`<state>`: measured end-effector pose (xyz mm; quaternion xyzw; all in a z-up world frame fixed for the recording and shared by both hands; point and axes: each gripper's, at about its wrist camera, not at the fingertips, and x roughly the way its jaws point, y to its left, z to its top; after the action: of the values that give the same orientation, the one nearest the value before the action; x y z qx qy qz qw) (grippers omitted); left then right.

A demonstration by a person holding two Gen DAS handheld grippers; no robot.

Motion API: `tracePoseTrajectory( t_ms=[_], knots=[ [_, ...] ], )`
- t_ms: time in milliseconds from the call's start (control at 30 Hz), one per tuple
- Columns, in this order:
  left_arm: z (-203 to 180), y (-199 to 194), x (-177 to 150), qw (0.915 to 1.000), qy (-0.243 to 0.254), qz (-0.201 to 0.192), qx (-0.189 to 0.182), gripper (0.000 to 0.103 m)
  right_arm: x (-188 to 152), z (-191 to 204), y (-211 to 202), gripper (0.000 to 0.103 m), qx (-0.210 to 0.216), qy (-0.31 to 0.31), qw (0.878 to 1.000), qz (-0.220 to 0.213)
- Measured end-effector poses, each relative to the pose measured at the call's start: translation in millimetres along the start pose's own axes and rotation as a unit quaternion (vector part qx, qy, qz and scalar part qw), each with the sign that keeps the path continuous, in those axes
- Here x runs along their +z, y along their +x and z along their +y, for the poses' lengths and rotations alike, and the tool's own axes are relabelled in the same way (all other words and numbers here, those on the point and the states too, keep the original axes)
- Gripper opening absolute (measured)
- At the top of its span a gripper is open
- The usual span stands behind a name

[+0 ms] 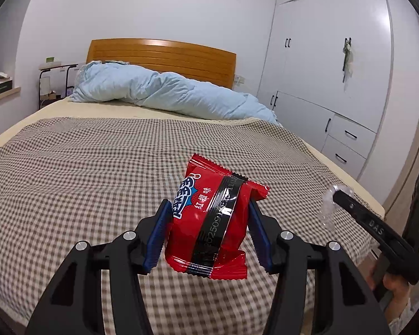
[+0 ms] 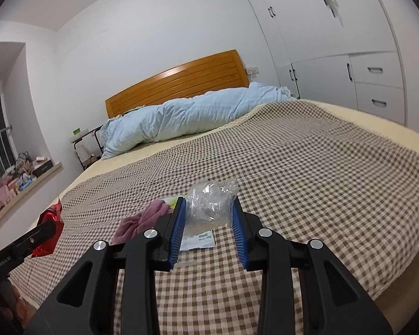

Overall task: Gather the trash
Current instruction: 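Carry the red packet and clear wrapper toward the floor bin with both grippers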

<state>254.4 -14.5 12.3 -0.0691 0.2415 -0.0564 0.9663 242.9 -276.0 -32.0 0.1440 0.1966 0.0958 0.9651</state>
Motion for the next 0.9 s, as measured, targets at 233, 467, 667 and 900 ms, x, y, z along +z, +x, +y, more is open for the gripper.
tracePoseTrajectory(
  t_ms=[233,467,667,900],
  knots=[
    [-6,-29,-19,0.9999,-0.006,0.001,-0.013,0.052,-5,7,-27,0.032,-0.003,-0.046,0.999,0.003],
    [-14,-59,-33,0.9996,0.01,0.002,-0.028,0.052,-26,7,-56,0.032,-0.02,-0.075,0.997,0.02],
    [-22,-81,-53,0.9989,0.02,0.009,-0.041,0.052,-51,3,-74,0.032,-0.025,-0.085,0.995,0.047],
    [-31,-96,-79,0.9978,0.03,0.023,-0.055,0.052,-82,0,-98,0.032,-0.028,-0.089,0.993,0.075]
  ],
)
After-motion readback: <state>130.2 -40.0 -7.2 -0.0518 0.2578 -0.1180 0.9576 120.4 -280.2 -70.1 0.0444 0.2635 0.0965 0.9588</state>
